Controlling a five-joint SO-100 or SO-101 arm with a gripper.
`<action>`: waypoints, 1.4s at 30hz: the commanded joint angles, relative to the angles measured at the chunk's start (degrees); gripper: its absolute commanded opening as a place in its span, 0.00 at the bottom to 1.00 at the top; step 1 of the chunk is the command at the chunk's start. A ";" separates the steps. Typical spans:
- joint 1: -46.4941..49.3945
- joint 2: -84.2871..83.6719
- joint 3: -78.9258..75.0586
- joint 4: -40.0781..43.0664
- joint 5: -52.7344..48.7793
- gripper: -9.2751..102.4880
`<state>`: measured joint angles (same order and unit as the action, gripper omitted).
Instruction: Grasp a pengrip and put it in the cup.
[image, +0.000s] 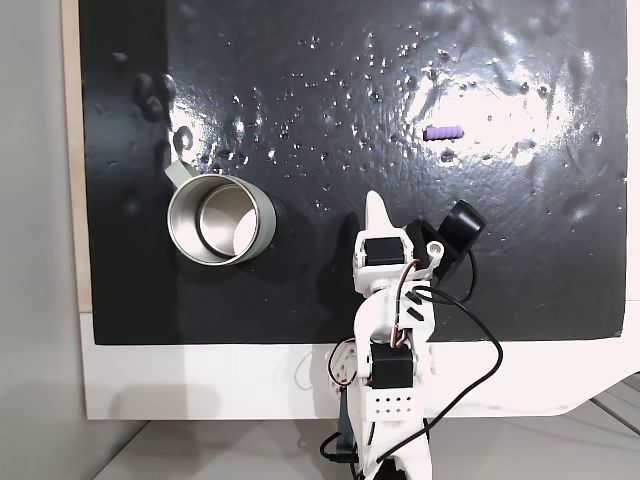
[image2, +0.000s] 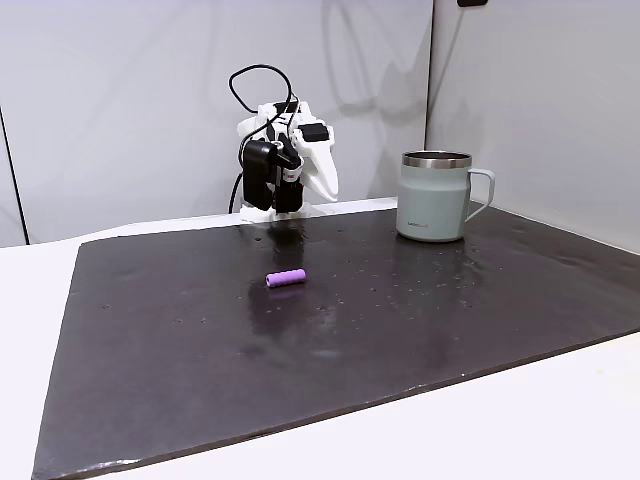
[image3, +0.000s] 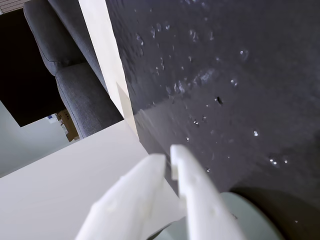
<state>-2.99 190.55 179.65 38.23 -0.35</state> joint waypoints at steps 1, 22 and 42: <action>0.44 0.70 2.99 -2.11 0.53 0.08; 1.76 -23.82 -34.63 10.02 -2.99 0.14; 11.95 -83.76 -92.72 36.47 -17.58 0.30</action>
<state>8.26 111.18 94.75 73.92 -15.03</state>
